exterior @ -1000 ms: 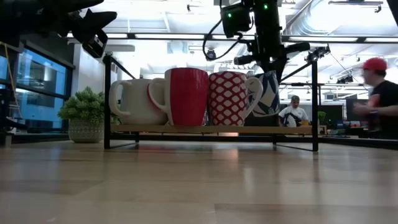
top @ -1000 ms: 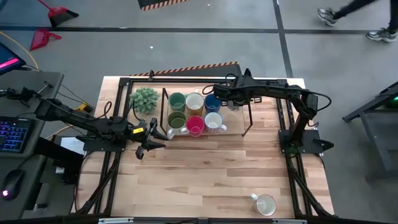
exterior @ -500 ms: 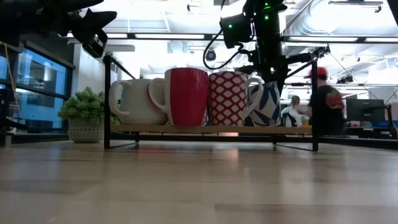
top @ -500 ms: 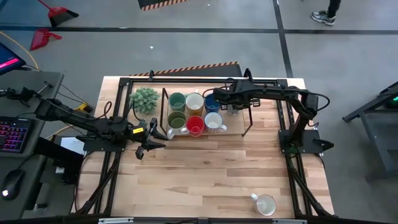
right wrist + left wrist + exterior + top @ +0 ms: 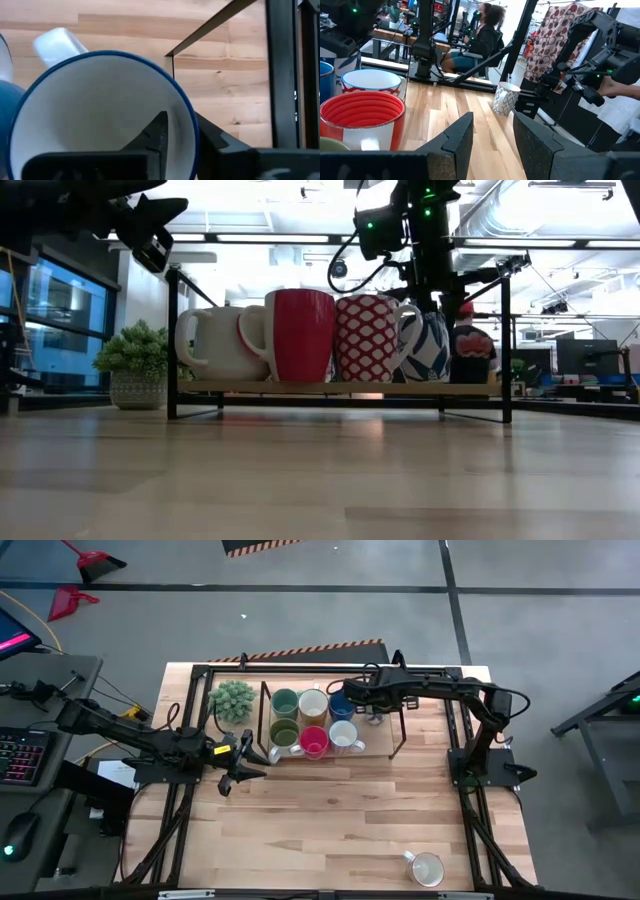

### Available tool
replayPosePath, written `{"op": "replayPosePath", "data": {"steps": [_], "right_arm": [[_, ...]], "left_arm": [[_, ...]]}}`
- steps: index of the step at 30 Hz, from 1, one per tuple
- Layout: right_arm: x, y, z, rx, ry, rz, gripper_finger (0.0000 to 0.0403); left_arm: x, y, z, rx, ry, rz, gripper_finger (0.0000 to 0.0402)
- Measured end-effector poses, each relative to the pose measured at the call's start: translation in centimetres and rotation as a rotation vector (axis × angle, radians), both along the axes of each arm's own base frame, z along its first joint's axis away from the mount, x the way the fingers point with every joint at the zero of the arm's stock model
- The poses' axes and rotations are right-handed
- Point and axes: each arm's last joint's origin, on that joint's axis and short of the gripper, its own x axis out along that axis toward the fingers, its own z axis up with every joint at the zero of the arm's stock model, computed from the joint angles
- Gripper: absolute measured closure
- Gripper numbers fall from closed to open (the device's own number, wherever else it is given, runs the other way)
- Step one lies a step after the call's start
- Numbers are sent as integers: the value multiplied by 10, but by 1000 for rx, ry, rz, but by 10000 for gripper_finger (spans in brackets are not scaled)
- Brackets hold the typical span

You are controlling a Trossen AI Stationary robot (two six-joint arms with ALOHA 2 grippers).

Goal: Place coffee mugs
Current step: Put the blue patterned mug on the shelf, then put the gray patterned mug on the shelf

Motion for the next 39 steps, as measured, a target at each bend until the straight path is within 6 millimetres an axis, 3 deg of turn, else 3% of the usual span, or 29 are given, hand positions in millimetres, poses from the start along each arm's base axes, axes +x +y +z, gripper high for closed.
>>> {"op": "replayPosePath", "data": {"steps": [22,39], "right_arm": [[1,-2,1,-48,22,44,286],[1,-11,2,-139,30,57,284]], "left_arm": [[0,0,0,0,0,1,273],[0,0,0,0,0,0,273]]}}
